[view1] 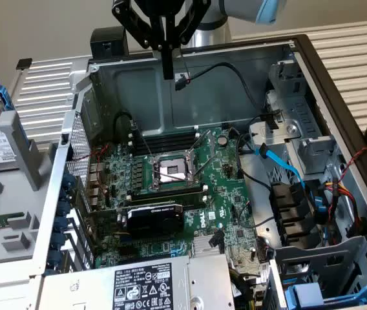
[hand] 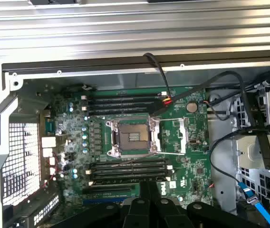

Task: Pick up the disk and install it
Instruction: 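Reach for the disk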

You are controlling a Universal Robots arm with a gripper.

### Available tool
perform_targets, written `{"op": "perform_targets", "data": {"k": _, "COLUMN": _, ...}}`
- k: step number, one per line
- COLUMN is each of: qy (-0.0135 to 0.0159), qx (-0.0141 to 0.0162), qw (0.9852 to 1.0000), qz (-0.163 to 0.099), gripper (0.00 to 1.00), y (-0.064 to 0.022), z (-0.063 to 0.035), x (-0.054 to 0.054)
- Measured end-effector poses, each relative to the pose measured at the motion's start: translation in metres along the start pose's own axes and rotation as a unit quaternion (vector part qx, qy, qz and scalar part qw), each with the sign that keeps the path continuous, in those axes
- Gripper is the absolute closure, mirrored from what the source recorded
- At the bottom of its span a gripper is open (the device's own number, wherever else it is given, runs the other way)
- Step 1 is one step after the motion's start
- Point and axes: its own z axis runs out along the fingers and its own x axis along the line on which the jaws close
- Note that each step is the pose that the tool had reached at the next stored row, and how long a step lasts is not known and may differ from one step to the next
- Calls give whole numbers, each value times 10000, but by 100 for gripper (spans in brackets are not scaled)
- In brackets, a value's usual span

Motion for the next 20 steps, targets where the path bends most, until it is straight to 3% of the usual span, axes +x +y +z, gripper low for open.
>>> {"op": "perform_targets", "data": {"k": 13, "qy": 0, "qx": 0, "qw": 10000, "qz": -1, "gripper": 89, "y": 0, "z": 0, "x": 1}}
{"op": "perform_targets", "data": {"k": 20, "qy": 0, "qx": 0, "qw": 10000, "qz": -1, "gripper": 89, "y": -9, "z": -2, "x": 134}}
